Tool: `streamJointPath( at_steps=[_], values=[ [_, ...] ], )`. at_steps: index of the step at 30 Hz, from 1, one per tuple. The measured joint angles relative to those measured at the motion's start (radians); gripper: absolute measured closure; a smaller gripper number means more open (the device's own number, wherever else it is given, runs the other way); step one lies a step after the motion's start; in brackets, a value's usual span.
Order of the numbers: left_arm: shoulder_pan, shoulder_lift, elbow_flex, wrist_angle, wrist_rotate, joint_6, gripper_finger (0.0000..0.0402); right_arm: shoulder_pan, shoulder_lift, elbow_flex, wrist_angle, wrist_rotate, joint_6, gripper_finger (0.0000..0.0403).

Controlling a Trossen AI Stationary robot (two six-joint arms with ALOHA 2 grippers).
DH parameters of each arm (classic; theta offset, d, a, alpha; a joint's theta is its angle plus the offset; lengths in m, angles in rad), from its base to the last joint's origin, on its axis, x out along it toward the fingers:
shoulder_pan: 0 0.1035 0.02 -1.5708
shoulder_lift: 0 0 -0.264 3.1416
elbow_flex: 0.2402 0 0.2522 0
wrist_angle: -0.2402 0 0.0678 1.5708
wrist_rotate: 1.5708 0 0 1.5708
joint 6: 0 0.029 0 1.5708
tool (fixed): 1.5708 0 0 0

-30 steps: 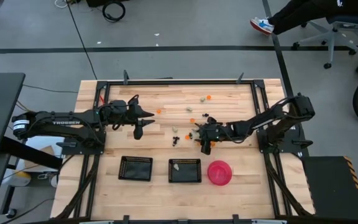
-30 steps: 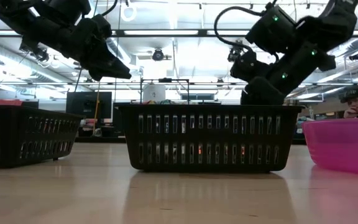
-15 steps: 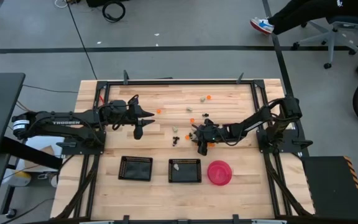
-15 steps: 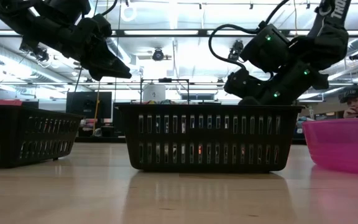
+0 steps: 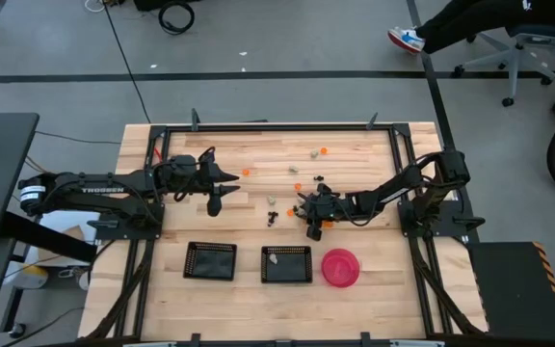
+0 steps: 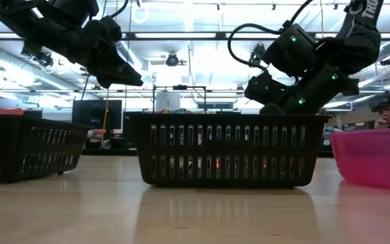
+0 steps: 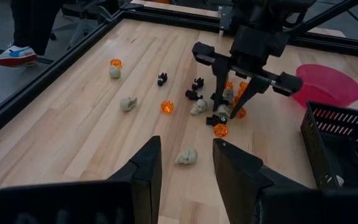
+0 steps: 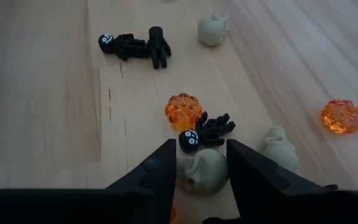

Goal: Sort Halloween decoration
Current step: Put the white skull toy into the right black bin

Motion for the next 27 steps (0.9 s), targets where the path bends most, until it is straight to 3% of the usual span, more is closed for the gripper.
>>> streamJointPath(
  at_steps=[20, 27],
  values=[
    [0.0, 0.0, 0.0, -0.008, 0.0, 0.0, 0.0285, 0.018, -0.135, -0.006, -0.137, 0.053, 0.015, 0.0266],
    [0.0, 0.0, 0.0, -0.008, 0.0, 0.0, 0.0285, 0.021, -0.143, -0.006, -0.14, 0.057, 0.024, 0.0237]
  ],
)
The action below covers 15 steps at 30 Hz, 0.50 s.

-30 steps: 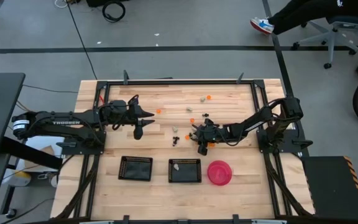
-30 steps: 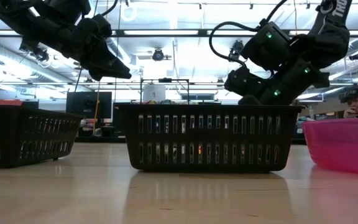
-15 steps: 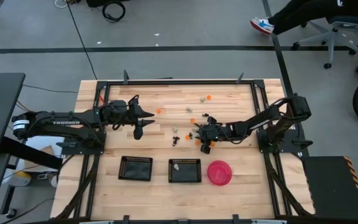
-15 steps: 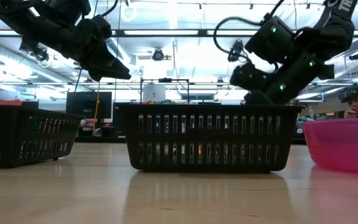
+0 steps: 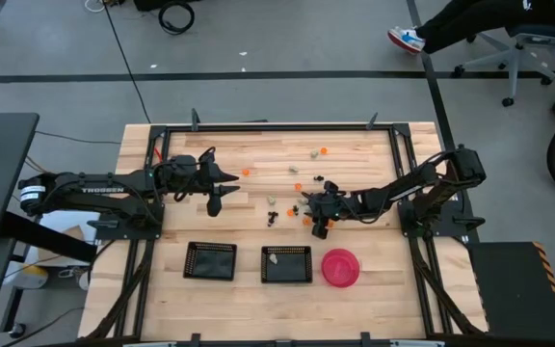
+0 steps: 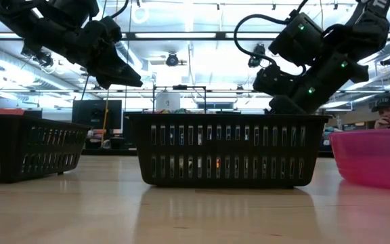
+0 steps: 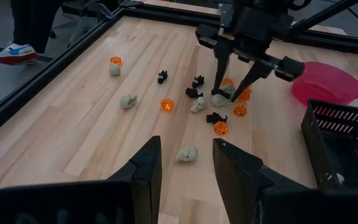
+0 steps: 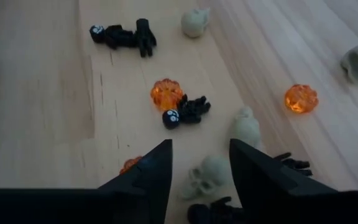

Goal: Sort Halloween decoration
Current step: Put the white skull toy into the right black bin

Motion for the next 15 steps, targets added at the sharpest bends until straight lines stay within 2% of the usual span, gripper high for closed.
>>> streamJointPath(
  at_steps=[4, 8, 15],
  values=[
    [0.0, 0.0, 0.0, 0.0, 0.0, 0.0, 0.0285, 0.001, 0.002, 0.015, -0.026, 0.035, 0.029, 0.0201],
    [0.0, 0.0, 0.0, 0.001, 0.0, 0.0, 0.0285, 0.002, 0.003, 0.07, -0.154, 0.053, 0.099, 0.0169],
    [0.0, 0.0, 0.0, 0.003, 0.0, 0.0, 0.0285, 0.031, 0.003, 0.134, -0.251, 0.097, 0.181, 0.0166]
  ],
)
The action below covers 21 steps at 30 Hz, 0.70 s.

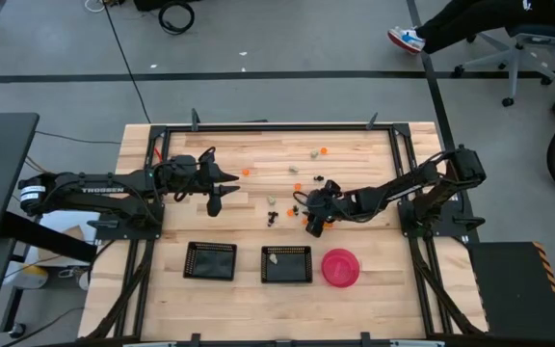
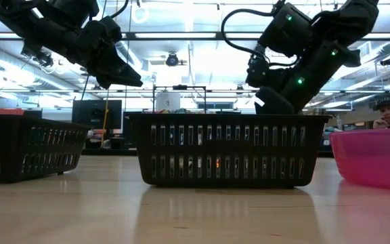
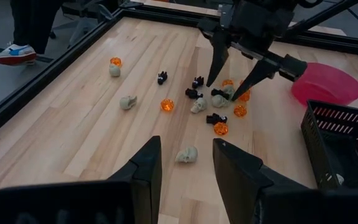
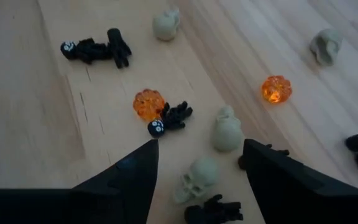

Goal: Sort Halloween decoration
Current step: Put the white skull toy into the right black bin

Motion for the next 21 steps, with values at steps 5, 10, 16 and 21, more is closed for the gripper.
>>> streamJointPath(
  at_steps=[5, 10, 16, 21],
  values=[
    [0.0, 0.0, 0.0, 0.005, 0.0, 0.0, 0.0285, 0.015, 0.037, 0.048, -0.08, 0.033, 0.066, 0.0173],
    [0.0, 0.004, 0.0, 0.008, 0.0, -0.005, 0.0285, 0.015, 0.134, 0.164, -0.238, 0.038, 0.109, 0.0176],
    [0.0, 0.004, 0.0, -0.001, 0.0, -0.007, 0.0285, 0.005, 0.203, 0.252, -0.306, 0.013, 0.133, 0.0183],
    [0.0, 0.004, 0.0, -0.01, 0.0, -0.007, 0.0285, -0.025, 0.212, 0.276, -0.361, -0.036, 0.197, 0.0197]
  ],
)
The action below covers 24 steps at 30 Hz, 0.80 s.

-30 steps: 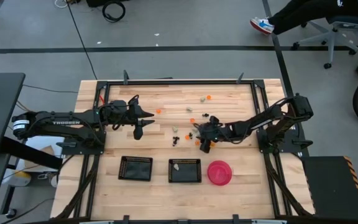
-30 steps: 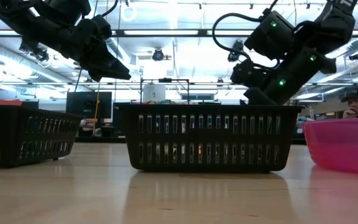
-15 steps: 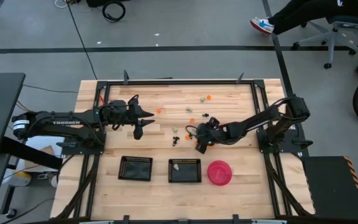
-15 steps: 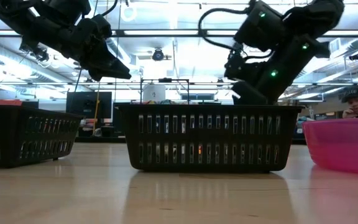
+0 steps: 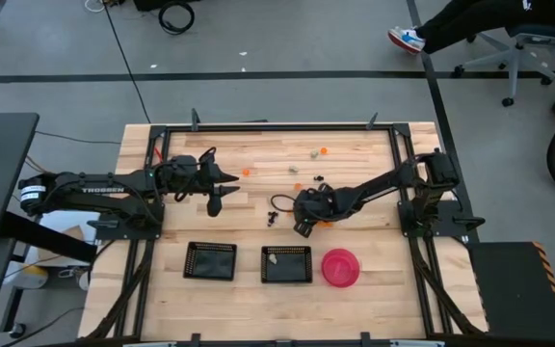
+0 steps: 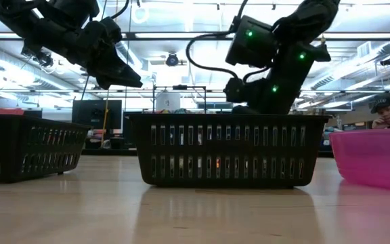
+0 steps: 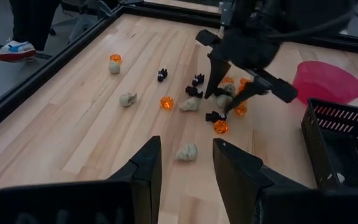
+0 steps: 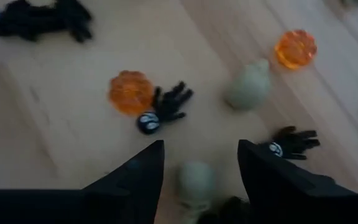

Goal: Sort Halloween decoration
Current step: Put the white skull toy into the right black bin

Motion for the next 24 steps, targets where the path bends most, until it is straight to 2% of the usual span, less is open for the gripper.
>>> streamJointPath(
  at_steps=[8, 24],
  values=[
    [0.0, 0.0, 0.0, -0.002, 0.0, 0.0, 0.0285, -0.011, -0.035, 0.001, -0.049, -0.013, 0.047, 0.0213],
    [0.0, 0.0, 0.0, 0.0, 0.0, -0.001, 0.0285, -0.021, -0.037, 0.001, -0.12, -0.07, 0.154, 0.0214]
  ],
)
